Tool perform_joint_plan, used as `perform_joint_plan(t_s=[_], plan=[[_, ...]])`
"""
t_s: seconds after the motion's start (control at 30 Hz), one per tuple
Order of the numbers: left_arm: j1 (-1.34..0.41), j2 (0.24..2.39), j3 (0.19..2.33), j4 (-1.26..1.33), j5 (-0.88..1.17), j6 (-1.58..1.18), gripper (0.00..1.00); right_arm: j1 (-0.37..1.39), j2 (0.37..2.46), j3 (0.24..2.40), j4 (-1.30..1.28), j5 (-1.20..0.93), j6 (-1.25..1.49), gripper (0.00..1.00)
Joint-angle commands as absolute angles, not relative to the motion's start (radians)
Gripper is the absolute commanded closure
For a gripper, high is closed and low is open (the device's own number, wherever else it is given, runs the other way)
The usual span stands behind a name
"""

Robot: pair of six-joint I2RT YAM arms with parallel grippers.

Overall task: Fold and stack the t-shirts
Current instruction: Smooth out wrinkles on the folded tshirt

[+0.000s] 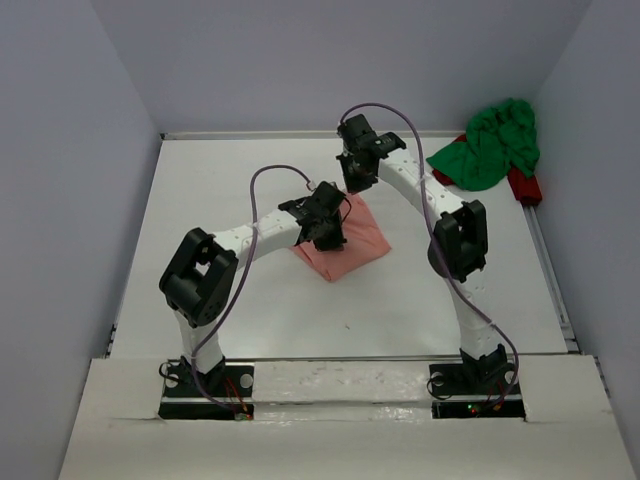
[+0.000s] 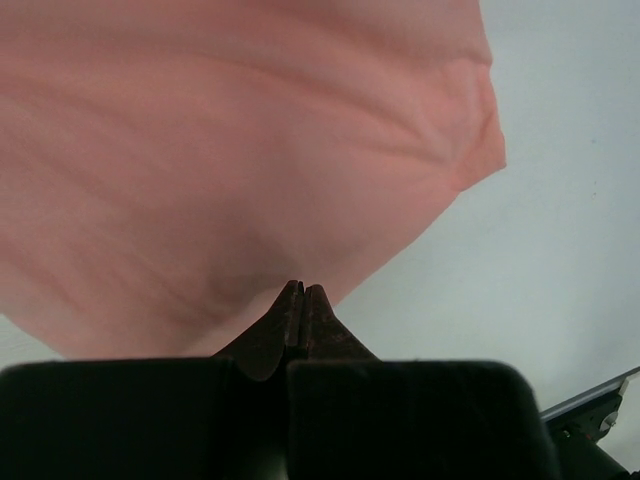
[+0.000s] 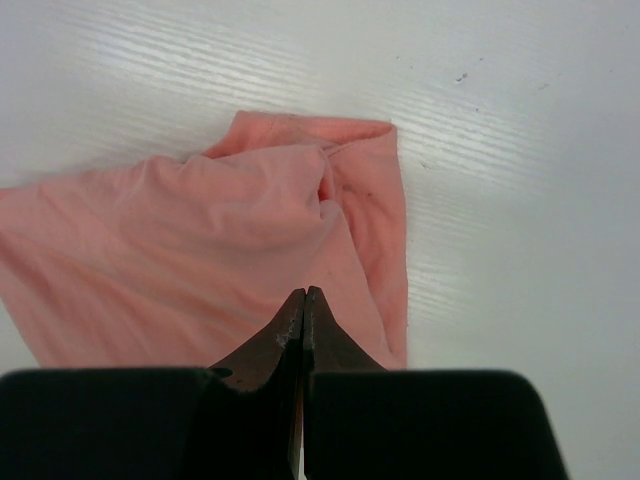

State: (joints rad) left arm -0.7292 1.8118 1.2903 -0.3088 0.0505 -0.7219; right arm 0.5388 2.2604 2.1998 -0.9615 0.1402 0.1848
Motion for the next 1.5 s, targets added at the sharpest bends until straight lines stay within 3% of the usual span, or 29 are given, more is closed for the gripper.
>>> perform_joint_plan(t_s=[0.0, 0.77, 1.47], plan=[[-0.707, 1.81, 1.266, -0.285, 0.071, -0.71, 1.0, 0.529, 2.307, 2.301, -0.98, 0.06, 0.158, 1.0], [-0.669, 1.856, 1.201, -0.252, 0.126, -0.695, 1.0, 0.511, 2.494, 2.352, -0.974, 0.008, 0.156, 1.0], [-0.68, 1.663, 0.871, -0.193, 0.138, -0.755, 1.0, 0.419, 2.55, 2.292, -0.982, 0.083, 0.209, 1.0]])
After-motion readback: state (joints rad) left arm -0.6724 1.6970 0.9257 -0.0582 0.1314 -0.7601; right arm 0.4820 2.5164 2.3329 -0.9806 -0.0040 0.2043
